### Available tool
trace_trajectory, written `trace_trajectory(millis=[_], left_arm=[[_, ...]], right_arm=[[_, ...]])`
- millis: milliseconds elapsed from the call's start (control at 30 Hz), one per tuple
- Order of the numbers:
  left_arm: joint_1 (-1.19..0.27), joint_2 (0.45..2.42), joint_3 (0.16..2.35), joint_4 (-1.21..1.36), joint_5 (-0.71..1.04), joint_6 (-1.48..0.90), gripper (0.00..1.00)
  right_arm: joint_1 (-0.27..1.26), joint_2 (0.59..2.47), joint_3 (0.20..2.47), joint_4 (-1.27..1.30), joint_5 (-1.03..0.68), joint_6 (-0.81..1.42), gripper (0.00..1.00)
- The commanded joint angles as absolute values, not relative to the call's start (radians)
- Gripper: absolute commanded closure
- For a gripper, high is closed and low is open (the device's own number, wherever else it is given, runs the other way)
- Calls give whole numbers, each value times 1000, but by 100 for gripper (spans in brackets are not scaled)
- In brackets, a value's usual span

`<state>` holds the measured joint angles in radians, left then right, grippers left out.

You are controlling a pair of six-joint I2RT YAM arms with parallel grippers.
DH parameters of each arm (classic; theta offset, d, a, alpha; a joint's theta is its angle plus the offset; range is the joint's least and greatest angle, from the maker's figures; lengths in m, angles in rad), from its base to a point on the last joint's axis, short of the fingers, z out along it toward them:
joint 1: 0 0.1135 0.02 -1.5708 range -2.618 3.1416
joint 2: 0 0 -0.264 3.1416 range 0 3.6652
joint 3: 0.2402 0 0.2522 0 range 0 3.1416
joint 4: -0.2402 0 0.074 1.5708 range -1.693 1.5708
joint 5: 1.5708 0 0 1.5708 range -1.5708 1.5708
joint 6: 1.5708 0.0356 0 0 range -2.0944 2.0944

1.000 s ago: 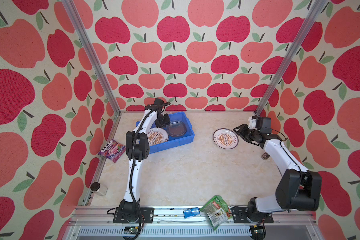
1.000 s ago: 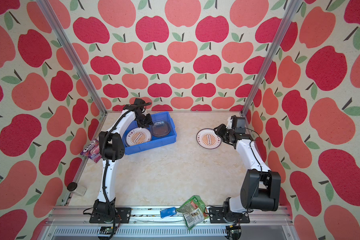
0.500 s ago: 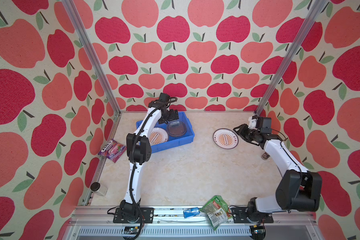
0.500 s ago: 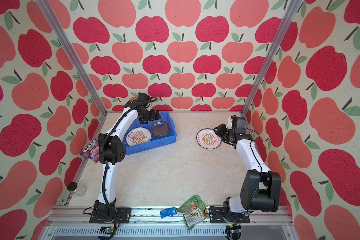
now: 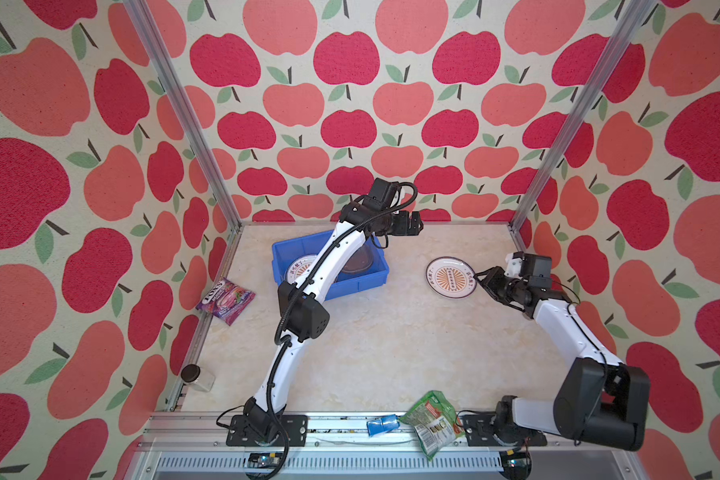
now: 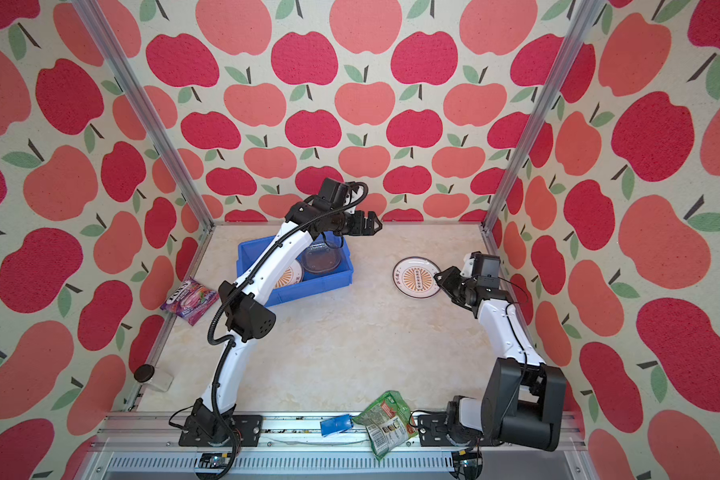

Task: Place the plates into the plastic bin on the countertop
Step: 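Move the left gripper to the last sunburst plate while the right gripper approaches it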

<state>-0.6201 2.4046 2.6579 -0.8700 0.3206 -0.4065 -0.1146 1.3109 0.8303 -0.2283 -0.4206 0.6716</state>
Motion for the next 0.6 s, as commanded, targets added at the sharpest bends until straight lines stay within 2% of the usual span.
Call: trace_trajectory(millis=[0,100,333,567], left_arm=[[-638,2489,2677,-862,366,-434,1],[-656,2536,2677,-855,352,-438,0],[-667,2643,2674,-780,433,-501,11],[-676,2672,2650,-760,459,-512,13]], right_arm=[[-171,1285,751,-154,-486,726,63],[-191,1284,730,-145,-489,717,62],[-199,1328,705,-105,-494,727,62],[-205,1450,680,19,-502,790,60]])
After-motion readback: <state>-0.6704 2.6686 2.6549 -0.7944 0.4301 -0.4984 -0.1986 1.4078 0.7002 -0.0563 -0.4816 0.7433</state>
